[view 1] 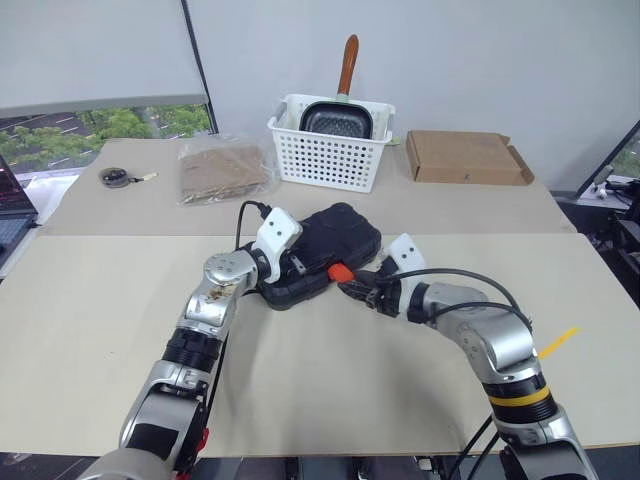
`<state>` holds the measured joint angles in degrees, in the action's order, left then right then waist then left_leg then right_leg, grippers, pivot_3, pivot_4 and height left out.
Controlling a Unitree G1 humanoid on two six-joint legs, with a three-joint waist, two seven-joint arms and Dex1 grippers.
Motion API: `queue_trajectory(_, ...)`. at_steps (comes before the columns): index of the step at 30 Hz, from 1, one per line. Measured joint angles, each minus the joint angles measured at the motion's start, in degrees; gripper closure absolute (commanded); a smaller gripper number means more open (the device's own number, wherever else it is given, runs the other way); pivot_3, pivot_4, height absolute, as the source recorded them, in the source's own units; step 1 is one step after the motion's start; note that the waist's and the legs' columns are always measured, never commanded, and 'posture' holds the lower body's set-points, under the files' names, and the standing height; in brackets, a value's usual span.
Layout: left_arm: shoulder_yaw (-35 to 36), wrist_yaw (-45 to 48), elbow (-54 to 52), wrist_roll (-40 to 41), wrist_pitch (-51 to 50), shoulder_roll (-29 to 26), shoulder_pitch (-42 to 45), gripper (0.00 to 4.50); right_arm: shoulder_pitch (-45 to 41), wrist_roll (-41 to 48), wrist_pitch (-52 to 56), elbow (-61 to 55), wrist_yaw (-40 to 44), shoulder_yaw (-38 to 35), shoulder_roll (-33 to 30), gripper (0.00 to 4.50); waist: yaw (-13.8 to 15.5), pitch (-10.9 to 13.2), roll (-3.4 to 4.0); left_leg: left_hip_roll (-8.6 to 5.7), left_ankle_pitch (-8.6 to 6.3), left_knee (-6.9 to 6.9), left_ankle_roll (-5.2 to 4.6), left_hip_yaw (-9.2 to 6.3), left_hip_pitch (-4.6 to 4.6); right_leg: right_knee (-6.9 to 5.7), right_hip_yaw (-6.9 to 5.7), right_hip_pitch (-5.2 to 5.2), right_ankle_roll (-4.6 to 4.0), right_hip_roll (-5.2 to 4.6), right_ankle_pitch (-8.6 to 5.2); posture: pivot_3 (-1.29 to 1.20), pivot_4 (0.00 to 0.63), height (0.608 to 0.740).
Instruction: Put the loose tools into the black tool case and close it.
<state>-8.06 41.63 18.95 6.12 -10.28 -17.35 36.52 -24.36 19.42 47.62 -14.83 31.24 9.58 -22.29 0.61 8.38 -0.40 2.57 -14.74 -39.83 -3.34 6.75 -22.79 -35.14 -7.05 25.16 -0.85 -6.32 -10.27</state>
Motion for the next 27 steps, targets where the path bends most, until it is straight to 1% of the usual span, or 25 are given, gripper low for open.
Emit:
queue_trajectory(3,0.24,-0.05,-0.2,0.0,0.0,-0.08,-0.3,0.0,1.36,-1.09,-1.79,0.0,-1.38,0.55,1.61,3.36,-0.08,-0.04,0.01,0.02,0.0,0.01,0.0,0.0,0.01,0.0,0.0,0.0,0.0,0.02,0.0,0.0,0.15,0.7)
queue_trajectory(7,0.44,-0.06,-0.2,0.01,-0.01,-0.2,-0.53,0.0,3.91,-3.7,-7.78,1.45,-2.8,1.17,4.76,3.36,-0.48,-0.1,-0.04,0.05,0.01,0.02,0.07,0.0,0.06,-0.02,0.01,-0.01,0.01,0.05,0.0,0.0,0.15,0.7)
queue_trajectory(12,0.42,-0.03,0.07,0.01,-0.12,-0.18,-0.67,0.0,5.77,-6.5,-16.04,5.76,-3.34,1.77,7.35,3.36,-0.87,-0.1,-0.05,0.15,-0.17,0.02,0.53,-0.01,0.17,-0.06,-0.03,-0.03,0.02,0.07,0.01,0.0,0.15,0.7)
queue_trajectory(16,0.54,-0.01,0.56,0.01,-0.12,-0.3,-0.62,0.0,5.79,-7.37,-19.1,8.34,-3.33,1.99,8.64,3.36,-1.1,-0.1,-0.04,0.19,-0.17,0.02,0.57,0.0,0.29,-0.07,-0.03,-0.07,0.03,0.08,0.01,0.0,0.15,0.7)
queue_trajectory(20,0.63,0.02,0.58,0.01,-0.12,-0.32,-0.66,0.0,4.65,-7.49,-19.82,11.09,-3.3,2.09,10.09,3.36,-1.35,-0.1,-0.04,0.23,-0.18,0.03,0.59,0.0,0.36,-0.07,-0.04,-0.08,0.02,0.06,0.01,0.0,0.15,0.7)
queue_trajectory(22,0.65,0.01,0.6,0.01,-0.12,-0.33,-0.69,0.0,3.93,-7.59,-19.9,12.29,-3.27,2.1,10.49,2.35,-1.41,-0.1,-0.04,0.25,-0.18,0.03,0.6,0.0,0.41,-0.06,-0.05,-0.07,0.02,0.06,0.01,0.0,0.15,0.7)
queue_trajectory(23,0.67,0.01,0.61,0.01,-0.12,-0.35,-0.72,0.0,3.56,-7.73,-19.9,12.79,-3.5,1.99,10.54,2.16,-1.42,-0.1,-0.04,0.25,-0.18,0.04,0.6,0.0,0.41,-0.06,-0.06,-0.05,0.02,0.05,0.01,0.0,0.15,0.7)
queue_trajectory(27,0.66,0.28,0.27,0.37,-0.12,-0.19,-0.91,0.0,2.66,-8.08,-19.65,14.25,-3.84,1.84,10.59,0.77,-1.29,-0.11,-0.02,0.24,-0.18,0.07,0.61,0.0,0.38,-0.08,-0.06,-0.01,0.03,0.03,0.01,0.0,0.15,0.7)
